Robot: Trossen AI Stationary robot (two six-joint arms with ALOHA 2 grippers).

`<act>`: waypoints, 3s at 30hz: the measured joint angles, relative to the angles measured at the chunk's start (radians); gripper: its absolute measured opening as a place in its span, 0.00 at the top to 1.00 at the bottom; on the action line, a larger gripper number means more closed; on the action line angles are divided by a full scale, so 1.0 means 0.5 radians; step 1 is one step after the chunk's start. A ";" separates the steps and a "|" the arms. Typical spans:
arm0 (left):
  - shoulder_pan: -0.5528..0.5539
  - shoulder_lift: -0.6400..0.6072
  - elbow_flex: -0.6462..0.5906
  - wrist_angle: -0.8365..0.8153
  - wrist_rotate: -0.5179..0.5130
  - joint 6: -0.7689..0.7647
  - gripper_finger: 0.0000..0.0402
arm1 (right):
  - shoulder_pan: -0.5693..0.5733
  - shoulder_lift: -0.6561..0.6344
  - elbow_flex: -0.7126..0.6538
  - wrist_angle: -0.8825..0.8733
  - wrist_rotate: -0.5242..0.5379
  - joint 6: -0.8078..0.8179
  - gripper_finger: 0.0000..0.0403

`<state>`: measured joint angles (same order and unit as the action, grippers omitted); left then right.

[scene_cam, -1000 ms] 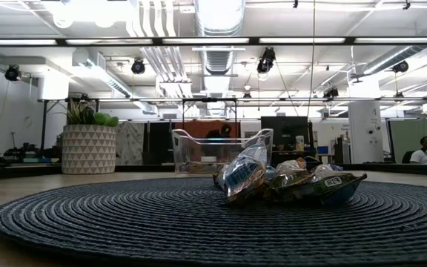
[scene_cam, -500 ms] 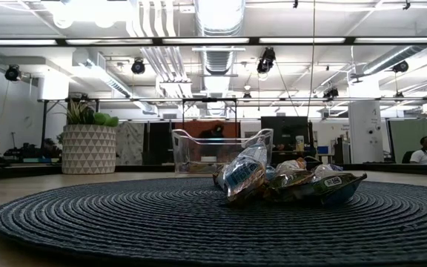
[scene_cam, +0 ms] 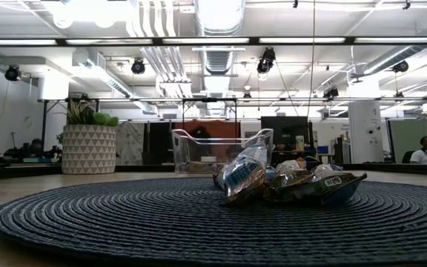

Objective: Pick and place Granola Bars by type
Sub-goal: Put the blue granola bar into the top transparent bin

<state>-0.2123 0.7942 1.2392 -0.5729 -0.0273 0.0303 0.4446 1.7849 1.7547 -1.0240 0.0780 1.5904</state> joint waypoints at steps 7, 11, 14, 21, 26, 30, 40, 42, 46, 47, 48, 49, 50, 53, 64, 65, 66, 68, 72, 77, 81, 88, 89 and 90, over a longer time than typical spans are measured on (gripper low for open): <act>0.000 -0.004 0.000 -0.026 0.000 0.036 0.81 | 0.001 0.006 -0.010 -0.235 0.000 0.547 0.98; 0.000 -0.004 0.000 -0.078 0.000 0.056 0.81 | 0.005 0.013 -0.045 -0.352 -0.024 0.730 0.96; 0.000 -0.004 0.000 -0.118 0.000 0.056 0.81 | 0.005 0.013 -0.075 -0.346 -0.023 0.796 0.91; 0.002 -0.004 -0.001 -0.149 0.000 0.090 0.81 | 0.004 0.044 -0.204 -0.237 -0.022 0.875 0.68; 0.002 -0.004 0.000 -0.148 0.000 0.093 0.81 | 0.004 0.100 -0.319 -0.208 -0.017 1.015 0.51; 0.002 -0.002 -0.001 -0.149 0.000 0.093 0.81 | 0.000 0.195 -0.337 -0.208 -0.008 1.062 0.43; 0.002 -0.002 -0.001 -0.149 -0.003 0.092 0.81 | -0.030 0.450 -0.327 -0.165 -0.012 1.161 0.37; 0.002 -0.002 -0.001 -0.149 -0.032 0.092 0.81 | -0.031 0.479 -0.320 -0.105 -0.042 1.176 0.37; 0.002 -0.002 -0.001 -0.149 -0.055 0.091 0.81 | -0.035 0.494 -0.316 -0.030 -0.061 1.005 0.39; 0.002 -0.002 -0.001 -0.149 -0.055 0.091 0.81 | -0.038 0.494 -0.316 -0.032 -0.062 1.001 0.39; 0.002 -0.002 -0.001 -0.149 -0.054 0.091 0.81 | -0.040 0.494 -0.316 -0.041 -0.050 1.018 0.39; 0.002 -0.002 -0.001 -0.149 -0.054 0.091 0.81 | -0.045 0.494 -0.316 -0.065 -0.037 1.045 0.39; 0.002 -0.002 -0.001 -0.149 -0.054 0.091 0.81 | -0.051 0.494 -0.316 -0.098 -0.024 1.076 0.40; 0.002 -0.002 -0.001 -0.149 -0.054 0.091 0.81 | -0.069 0.494 -0.316 -0.176 -0.021 1.168 0.40; 0.002 -0.002 -0.001 -0.149 -0.054 0.088 0.81 | -0.200 0.494 -0.361 -0.196 -0.022 1.125 0.40; 0.002 -0.002 -0.001 -0.149 -0.054 0.088 0.81 | -0.217 0.494 -0.369 -0.195 -0.035 1.123 0.40; 0.002 -0.002 -0.001 -0.149 -0.054 0.088 0.81 | -0.229 0.493 -0.378 -0.198 -0.056 1.119 0.40; 0.002 -0.002 -0.001 -0.149 -0.054 0.088 0.81 | -0.245 0.493 -0.390 -0.196 -0.071 1.110 0.40; 0.002 -0.002 -0.001 -0.149 -0.054 0.081 0.81 | -0.256 0.492 -0.417 -0.195 -0.107 1.112 0.40; 0.002 -0.002 -0.001 -0.149 -0.054 0.080 0.81 | -0.254 0.492 -0.451 -0.194 -0.158 1.113 0.40; 0.002 -0.002 -0.001 -0.149 -0.054 0.080 0.81 | -0.256 0.492 -0.459 -0.189 -0.159 1.113 0.40; 0.002 -0.002 -0.001 -0.149 -0.054 0.081 0.81 | -0.258 0.491 -0.468 -0.175 -0.175 1.113 0.40; 0.002 -0.002 -0.001 -0.149 -0.054 0.081 0.81 | -0.258 0.491 -0.469 -0.174 -0.175 1.112 0.40; 0.002 -0.002 -0.001 -0.149 -0.054 0.081 0.81 | -0.261 0.491 -0.469 -0.171 -0.175 1.112 0.40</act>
<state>-0.2115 0.7933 1.2388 -0.6476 -0.0544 0.0708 0.3143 2.0304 1.5200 -1.1097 -0.0096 2.1464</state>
